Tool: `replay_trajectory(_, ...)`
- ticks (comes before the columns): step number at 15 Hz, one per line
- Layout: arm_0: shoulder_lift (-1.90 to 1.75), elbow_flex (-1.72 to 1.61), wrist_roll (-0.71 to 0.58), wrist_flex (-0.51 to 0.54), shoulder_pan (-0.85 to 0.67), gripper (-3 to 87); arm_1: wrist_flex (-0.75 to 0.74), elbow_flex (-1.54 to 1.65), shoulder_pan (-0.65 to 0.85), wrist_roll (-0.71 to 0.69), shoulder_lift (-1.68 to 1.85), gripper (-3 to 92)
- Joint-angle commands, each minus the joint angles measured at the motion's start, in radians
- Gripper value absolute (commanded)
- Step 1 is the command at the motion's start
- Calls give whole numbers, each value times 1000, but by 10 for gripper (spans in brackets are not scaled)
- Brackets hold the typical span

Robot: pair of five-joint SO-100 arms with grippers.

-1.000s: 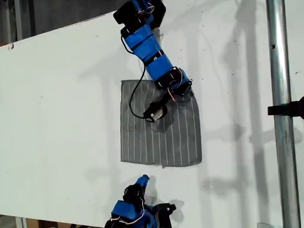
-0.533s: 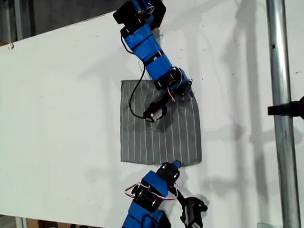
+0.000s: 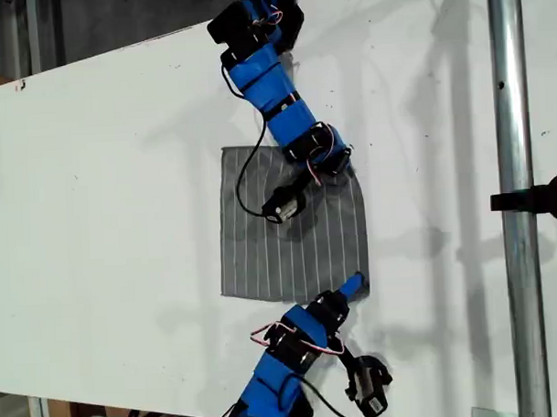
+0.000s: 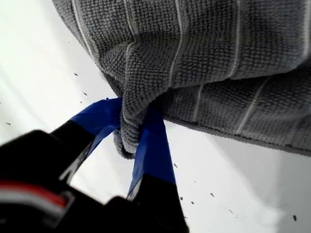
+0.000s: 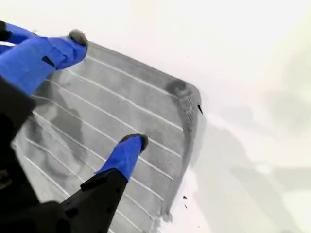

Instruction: Grasp corners of a towel and fold twice.

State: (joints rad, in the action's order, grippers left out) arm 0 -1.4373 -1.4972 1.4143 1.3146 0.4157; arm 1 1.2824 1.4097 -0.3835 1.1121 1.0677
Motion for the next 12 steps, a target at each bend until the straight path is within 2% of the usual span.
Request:
replay_trajectory(1,67,-94,84,-97,-34,322,21,-11,18,-9,44,-1)
replay_trajectory(3,166,-106,140,-115,-55,311,32,-11,14,-8,58,-1)
replay_trajectory(6,202,-158,184,-229,-38,248,46,-8,6,-2,66,-1)
replay_trajectory(7,221,-160,204,-249,-29,184,46,-6,8,-2,66,-1)
replay_trajectory(8,235,-161,210,-256,-23,-21,49,-5,9,-2,66,-1)
replay_trajectory(9,236,-160,189,-261,-12,-29,51,-5,11,0,71,-1)
replay_trajectory(12,135,-86,137,-104,6,-28,77,-12,5,-11,176,-1)
